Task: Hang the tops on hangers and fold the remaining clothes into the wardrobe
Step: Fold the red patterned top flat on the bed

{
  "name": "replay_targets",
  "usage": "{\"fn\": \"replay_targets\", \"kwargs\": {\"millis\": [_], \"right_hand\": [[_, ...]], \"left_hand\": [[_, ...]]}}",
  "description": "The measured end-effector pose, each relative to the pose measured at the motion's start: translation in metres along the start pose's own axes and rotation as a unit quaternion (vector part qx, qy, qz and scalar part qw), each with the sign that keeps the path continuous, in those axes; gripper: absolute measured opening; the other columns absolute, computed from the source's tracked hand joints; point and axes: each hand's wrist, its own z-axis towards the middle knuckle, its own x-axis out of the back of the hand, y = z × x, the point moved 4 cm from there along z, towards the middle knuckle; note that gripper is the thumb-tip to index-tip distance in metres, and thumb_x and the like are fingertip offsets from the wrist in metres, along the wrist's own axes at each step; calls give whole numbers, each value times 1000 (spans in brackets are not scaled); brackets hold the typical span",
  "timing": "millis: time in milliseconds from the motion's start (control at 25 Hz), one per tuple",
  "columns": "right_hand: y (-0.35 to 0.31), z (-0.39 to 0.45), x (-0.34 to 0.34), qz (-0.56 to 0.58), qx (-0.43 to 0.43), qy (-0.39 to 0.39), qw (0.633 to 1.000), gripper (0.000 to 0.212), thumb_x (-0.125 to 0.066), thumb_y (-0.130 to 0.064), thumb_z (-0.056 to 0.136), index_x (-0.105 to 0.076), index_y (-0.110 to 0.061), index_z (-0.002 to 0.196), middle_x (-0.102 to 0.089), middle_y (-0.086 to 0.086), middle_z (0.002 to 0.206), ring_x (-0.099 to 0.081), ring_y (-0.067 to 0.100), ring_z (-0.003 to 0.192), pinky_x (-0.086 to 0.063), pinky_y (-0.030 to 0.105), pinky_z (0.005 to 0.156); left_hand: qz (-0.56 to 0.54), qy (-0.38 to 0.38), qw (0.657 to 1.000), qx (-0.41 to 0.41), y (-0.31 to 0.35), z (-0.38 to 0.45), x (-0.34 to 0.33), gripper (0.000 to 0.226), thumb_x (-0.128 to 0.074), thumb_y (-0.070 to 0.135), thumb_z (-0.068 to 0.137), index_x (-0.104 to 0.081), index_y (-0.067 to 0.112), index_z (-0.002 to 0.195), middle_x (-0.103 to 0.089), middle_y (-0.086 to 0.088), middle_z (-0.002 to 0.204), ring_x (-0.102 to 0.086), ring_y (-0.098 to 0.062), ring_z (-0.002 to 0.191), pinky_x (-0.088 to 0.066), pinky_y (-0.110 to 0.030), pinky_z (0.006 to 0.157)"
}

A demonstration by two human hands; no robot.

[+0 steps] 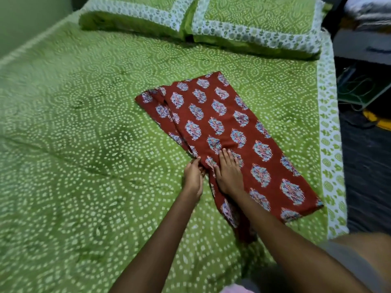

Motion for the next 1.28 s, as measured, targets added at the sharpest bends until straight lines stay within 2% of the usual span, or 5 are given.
{"fn": "replay_targets", "kwargs": {"millis": [520,880,1040,1160,1280], "right_hand": [[10,-1,-9,41,9,87,995,63,-20,-45,94,-35,-9,143,-31,5,152,-21,15,142,-2,26,116],[10,-1,-7,46,8,76,996,70,-14,-50,90,-33,-10,145,-29,4,153,-19,16,143,-4,29,117],[10,-2,-6,45,11,72,996,74,-12,-52,88,-32,-9,145,-28,6,153,-18,17,144,-4,29,117],[11,-2,-6,50,12,73,996,74,-13,-52,88,-33,-8,145,-29,7,153,-19,18,143,-6,32,117],[4,-1,1,67,-18,84,994,62,-31,-43,92,-37,-6,142,-35,10,149,-26,22,141,-12,35,116]], "left_hand": [[396,285,838,-244,140,66,36,26,-48,13,93,-54,-5,111,-60,-25,110,-58,-37,101,-42,-39,86],[-205,266,927,-167,165,61,130,9,-53,2,90,-52,9,84,-62,-12,91,-64,-21,79,-54,-21,56],[-143,231,947,-170,188,41,163,36,-28,8,102,-48,15,73,-48,-16,136,-58,-8,111,-28,-3,96],[-9,302,943,-138,201,40,204,30,-41,6,96,-49,15,68,-62,-14,112,-58,7,70,-7,1,90],[61,306,939,-145,204,29,235,21,-43,11,97,-47,17,77,-52,5,83,-51,-5,68,-47,-18,89]]}}
